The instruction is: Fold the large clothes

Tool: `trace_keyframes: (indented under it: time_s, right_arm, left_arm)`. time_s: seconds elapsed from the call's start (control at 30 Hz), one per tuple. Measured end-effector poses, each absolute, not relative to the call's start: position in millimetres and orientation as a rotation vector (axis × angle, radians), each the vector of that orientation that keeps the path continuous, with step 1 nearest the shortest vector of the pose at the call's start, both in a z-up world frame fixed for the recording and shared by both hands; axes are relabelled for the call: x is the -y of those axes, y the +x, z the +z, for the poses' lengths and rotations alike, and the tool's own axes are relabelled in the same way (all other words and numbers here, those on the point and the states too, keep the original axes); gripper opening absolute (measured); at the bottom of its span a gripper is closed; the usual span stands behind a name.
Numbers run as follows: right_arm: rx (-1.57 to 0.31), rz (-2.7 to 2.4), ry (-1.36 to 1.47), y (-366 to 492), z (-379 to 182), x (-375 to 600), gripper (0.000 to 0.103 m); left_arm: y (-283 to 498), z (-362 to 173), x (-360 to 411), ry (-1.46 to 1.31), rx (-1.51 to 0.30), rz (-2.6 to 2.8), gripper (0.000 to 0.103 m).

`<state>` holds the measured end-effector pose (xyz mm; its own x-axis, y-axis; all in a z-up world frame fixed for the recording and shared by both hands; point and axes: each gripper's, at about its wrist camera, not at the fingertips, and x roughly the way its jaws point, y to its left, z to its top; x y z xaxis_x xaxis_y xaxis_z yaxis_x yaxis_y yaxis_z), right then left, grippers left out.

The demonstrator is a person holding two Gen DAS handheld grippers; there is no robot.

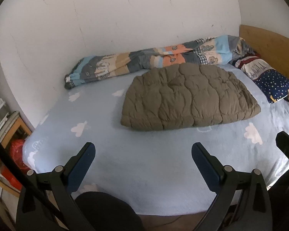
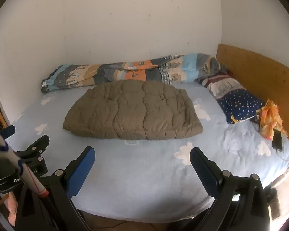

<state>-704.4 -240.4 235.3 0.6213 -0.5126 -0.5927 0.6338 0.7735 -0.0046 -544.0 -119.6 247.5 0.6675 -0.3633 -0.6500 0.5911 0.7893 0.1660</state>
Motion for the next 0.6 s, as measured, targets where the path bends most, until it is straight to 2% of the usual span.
trace_keyframes:
  time_s: [0.6]
  right_arm:
    - [-0.648,-0.666,0.217,-694.1,223.5,241.8,0.101]
  left_arm:
    - [-535.2,236.0,115.3,0.384,-0.667,-0.558,0.1]
